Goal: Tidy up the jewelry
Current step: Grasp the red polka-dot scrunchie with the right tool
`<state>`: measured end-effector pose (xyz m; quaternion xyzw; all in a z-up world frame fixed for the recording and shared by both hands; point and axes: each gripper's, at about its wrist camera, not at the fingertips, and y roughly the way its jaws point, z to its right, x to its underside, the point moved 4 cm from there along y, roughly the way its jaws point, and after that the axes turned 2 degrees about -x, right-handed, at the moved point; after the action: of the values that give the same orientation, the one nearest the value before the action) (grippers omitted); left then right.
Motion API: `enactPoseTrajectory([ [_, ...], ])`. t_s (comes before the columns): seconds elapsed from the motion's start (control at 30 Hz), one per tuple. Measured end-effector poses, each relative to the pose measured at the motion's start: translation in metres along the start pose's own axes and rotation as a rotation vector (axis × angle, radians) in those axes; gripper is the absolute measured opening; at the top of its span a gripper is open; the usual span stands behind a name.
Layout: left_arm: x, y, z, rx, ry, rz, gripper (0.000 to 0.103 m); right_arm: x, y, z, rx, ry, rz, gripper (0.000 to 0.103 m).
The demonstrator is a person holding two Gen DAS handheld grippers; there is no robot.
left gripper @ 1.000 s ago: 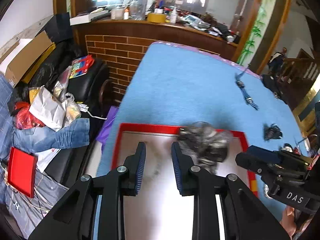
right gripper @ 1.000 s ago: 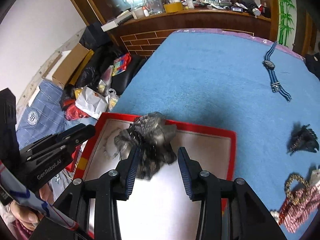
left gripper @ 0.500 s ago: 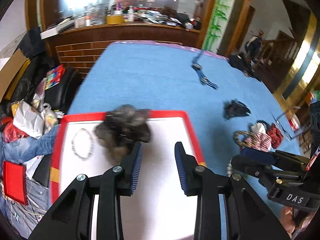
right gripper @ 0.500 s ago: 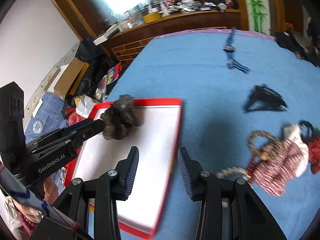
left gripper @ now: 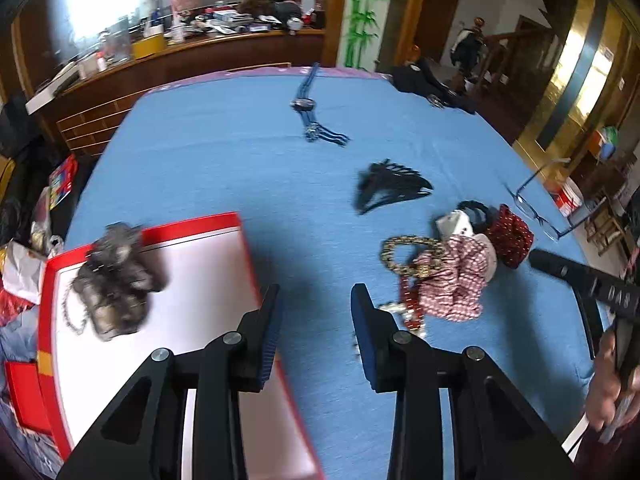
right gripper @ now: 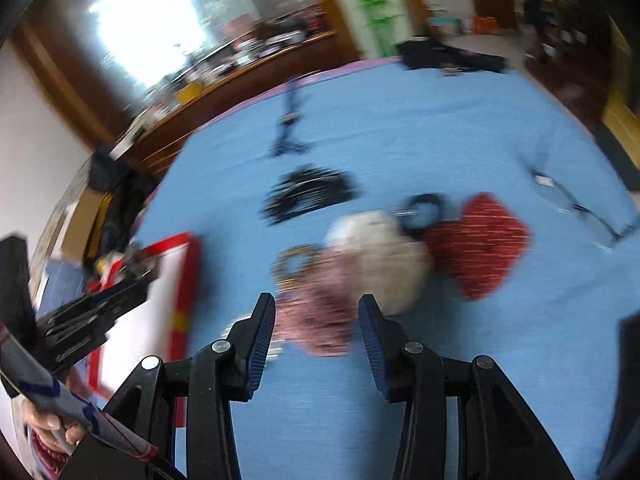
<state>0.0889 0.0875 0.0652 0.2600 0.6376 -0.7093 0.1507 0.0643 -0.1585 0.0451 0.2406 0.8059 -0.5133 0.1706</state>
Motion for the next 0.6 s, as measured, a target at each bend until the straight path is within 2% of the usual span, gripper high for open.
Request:
enactPoseTrajectory([
  [0.13, -0.004, 0.011, 0.021, 0.012, 0.023, -0.017, 0.036, -0.014, -0.012, 0.055, 0.076, 0.108, 0.032, 0.050],
  [0.23, -0.006, 0.017, 0.032, 0.023, 0.034, -0.029, 0.036, -0.020, -0.011, 0.086, 0.141, 0.163, 0.035, 0.054],
  [0.3, -0.007, 0.022, 0.037, 0.025, 0.043, -0.034, 0.037, -0.026, -0.003, 0.104, 0.154, 0.213, 0.030, 0.054],
  [0.53, -0.014, 0.032, 0.036, 0.018, 0.038, -0.048, 0.037, -0.037, 0.036, 0.115, 0.168, 0.251, -0.032, 0.053],
  [0.57, -0.017, 0.033, 0.035, 0.016, 0.035, -0.048, 0.037, -0.037, 0.040, 0.113, 0.169, 0.246, -0.038, 0.052],
  [0.6, -0.020, 0.034, 0.035, 0.014, 0.034, -0.048, 0.038, -0.036, 0.045, 0.111, 0.187, 0.231, -0.048, 0.040],
])
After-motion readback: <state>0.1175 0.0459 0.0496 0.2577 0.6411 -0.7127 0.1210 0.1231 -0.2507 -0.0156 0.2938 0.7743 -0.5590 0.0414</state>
